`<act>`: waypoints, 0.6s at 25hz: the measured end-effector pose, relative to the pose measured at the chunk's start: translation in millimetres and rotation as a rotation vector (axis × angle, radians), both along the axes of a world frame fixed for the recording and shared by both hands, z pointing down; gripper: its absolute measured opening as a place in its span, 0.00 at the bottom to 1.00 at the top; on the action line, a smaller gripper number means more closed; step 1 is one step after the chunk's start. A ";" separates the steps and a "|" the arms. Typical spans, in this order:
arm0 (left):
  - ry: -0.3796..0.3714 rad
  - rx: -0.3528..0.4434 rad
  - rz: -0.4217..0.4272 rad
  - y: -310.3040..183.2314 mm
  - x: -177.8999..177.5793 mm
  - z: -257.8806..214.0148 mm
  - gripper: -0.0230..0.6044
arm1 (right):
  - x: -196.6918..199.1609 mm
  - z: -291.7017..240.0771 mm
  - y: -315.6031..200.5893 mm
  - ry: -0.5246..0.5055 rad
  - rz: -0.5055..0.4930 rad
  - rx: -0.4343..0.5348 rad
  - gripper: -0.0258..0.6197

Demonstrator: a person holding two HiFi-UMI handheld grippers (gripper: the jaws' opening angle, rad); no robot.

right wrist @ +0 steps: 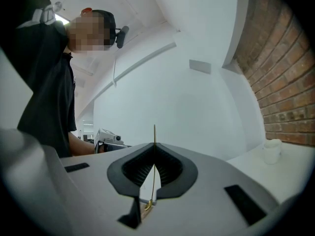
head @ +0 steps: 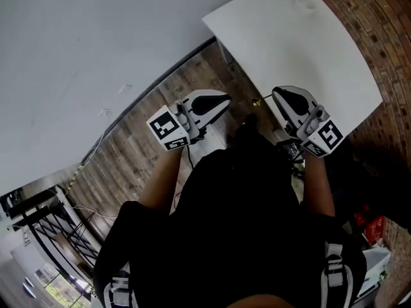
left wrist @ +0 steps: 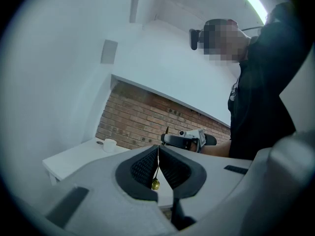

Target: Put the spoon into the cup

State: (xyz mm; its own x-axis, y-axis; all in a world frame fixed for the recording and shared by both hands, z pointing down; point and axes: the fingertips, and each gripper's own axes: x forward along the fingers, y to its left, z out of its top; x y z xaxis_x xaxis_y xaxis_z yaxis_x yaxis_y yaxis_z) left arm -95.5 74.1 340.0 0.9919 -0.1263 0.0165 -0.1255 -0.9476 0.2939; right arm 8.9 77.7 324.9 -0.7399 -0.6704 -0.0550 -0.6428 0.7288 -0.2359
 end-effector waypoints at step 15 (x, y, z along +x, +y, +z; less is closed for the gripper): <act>-0.023 -0.033 0.310 -127.4 105.1 13.5 0.06 | 99.9 21.0 -73.9 -0.012 0.332 -0.031 0.05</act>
State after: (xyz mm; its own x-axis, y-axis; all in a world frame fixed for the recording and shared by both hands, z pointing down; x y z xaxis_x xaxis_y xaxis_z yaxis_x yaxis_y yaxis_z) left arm 9.6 -53.3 353.6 0.9823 0.1831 0.0387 0.1608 -0.9317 0.3256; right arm 108.7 3.8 345.9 -0.4801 -0.8764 -0.0386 -0.8410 0.4724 -0.2638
